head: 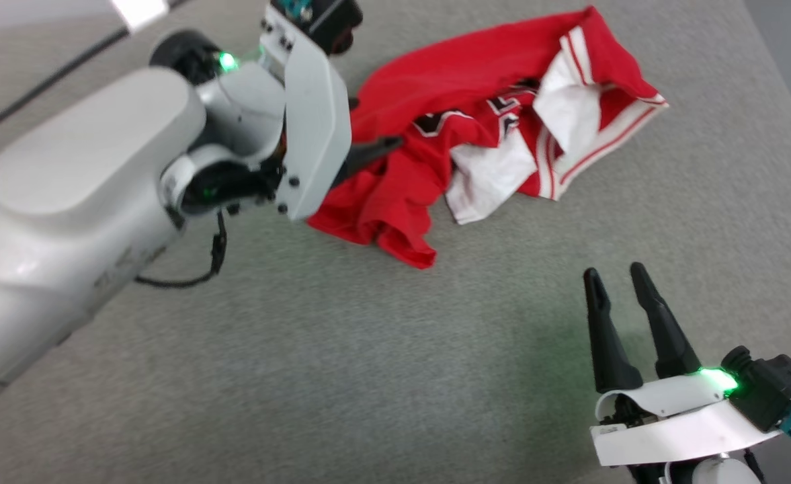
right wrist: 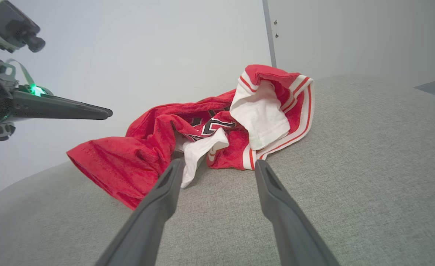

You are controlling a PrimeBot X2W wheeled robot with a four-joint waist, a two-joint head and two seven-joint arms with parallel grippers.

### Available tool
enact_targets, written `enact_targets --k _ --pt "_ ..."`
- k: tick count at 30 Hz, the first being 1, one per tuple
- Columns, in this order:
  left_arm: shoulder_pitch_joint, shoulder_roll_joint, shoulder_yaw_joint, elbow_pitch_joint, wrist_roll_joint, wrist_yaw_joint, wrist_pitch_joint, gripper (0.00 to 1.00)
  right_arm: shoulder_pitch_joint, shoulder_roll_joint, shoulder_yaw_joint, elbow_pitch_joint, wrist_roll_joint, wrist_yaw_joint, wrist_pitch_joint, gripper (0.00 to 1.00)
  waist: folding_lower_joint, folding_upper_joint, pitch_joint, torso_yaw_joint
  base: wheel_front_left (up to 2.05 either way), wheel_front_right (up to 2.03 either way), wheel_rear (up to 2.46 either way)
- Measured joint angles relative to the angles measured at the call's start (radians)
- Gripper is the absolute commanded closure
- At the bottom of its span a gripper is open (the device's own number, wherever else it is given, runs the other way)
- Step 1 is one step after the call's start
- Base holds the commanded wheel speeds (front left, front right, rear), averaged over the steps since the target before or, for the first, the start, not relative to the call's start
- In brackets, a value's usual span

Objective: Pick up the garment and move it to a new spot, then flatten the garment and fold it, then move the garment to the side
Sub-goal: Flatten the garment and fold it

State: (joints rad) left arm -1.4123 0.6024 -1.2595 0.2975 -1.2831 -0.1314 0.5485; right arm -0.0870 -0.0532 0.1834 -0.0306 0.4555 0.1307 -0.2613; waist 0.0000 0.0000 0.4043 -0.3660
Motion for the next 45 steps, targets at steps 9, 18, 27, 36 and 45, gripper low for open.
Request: enact_targets --k 9,18,27,36,45 --pt "-0.026 -0.045 -0.020 0.171 0.038 0.000 0.086 0.00 -0.011 0.000 0.046 -0.019 0.046 0.000 0.000 0.00 0.0000 0.0000 0.073 -0.089 0.00 0.00 0.00" --pt "0.039 -0.033 -0.017 0.210 0.021 0.000 0.065 1.00 -0.027 0.001 0.046 -0.032 0.050 0.000 0.000 0.00 0.0000 0.0000 0.108 -0.107 0.00 0.00 0.00" --pt "0.038 0.017 -0.022 0.127 -0.049 0.000 0.058 1.00 -0.045 0.001 0.032 -0.028 0.014 0.000 0.000 0.00 0.0000 0.0000 0.086 -0.036 0.00 0.00 0.00" --pt "0.143 0.209 -0.022 -0.097 -0.121 0.000 0.157 1.00 -0.040 0.001 0.009 -0.021 -0.020 0.000 -0.002 0.00 0.0000 0.0000 0.040 0.043 0.00 0.00 0.00" --pt "0.342 0.435 -0.025 -0.411 -0.300 0.000 0.356 1.00 -0.020 0.001 -0.015 -0.027 -0.028 0.000 -0.002 0.00 0.0000 0.0000 0.008 0.096 0.00 0.00 0.00"
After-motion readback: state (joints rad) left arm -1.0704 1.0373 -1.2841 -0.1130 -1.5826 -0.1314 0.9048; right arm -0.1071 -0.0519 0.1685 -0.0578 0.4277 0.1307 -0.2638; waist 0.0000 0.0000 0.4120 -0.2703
